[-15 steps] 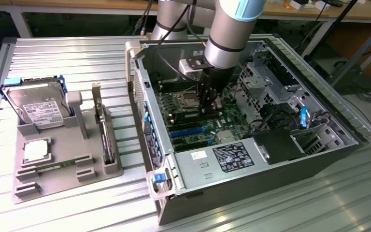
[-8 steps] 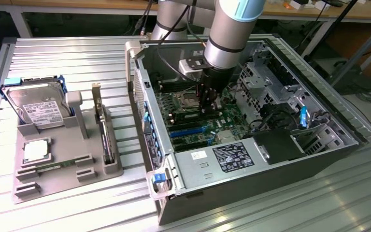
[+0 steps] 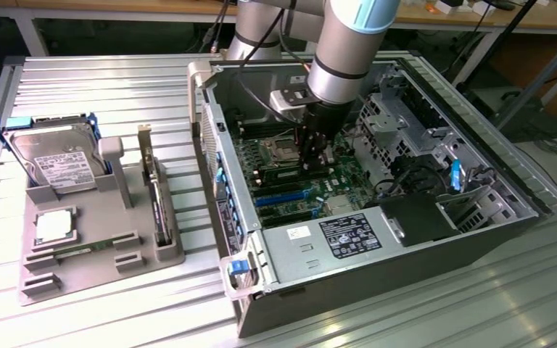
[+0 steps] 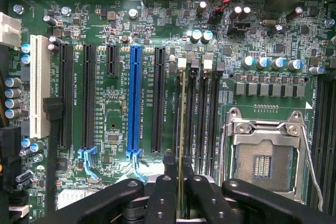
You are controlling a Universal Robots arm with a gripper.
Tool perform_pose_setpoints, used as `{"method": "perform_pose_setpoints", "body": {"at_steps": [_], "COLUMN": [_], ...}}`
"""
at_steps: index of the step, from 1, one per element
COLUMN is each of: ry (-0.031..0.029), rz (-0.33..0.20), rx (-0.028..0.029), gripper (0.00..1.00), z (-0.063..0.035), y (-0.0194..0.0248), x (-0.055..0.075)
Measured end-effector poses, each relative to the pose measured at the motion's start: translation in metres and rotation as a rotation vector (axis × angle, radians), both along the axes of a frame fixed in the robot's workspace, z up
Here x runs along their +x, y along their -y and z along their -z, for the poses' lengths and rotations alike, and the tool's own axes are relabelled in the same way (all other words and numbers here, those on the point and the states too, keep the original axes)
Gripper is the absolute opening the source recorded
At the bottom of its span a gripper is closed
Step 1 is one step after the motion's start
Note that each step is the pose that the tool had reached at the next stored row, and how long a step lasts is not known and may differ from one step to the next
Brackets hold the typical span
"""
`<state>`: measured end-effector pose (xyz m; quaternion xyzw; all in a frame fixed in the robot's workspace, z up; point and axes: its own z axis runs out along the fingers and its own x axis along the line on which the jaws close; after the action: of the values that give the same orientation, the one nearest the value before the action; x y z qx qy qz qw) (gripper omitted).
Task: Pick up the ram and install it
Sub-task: 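Insert the ram into the slot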
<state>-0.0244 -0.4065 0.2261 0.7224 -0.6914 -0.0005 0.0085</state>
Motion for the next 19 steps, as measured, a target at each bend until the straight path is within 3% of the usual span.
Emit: {"method": "perform_pose_setpoints", "body": {"at_steps": [10,14,19], "ry": [0.0006,0.0006,0.0006], "rz": [0.002,0.036,0.036], "rx": [-0.0005,-0.001,-0.0019], "gripper": [0.14,0.14,0.14], "z": [0.0,0.0,0.0033], "y": [0.0001,0.0001,-0.0004], "x": [-0.0046,-0.0046,-0.0046]}}
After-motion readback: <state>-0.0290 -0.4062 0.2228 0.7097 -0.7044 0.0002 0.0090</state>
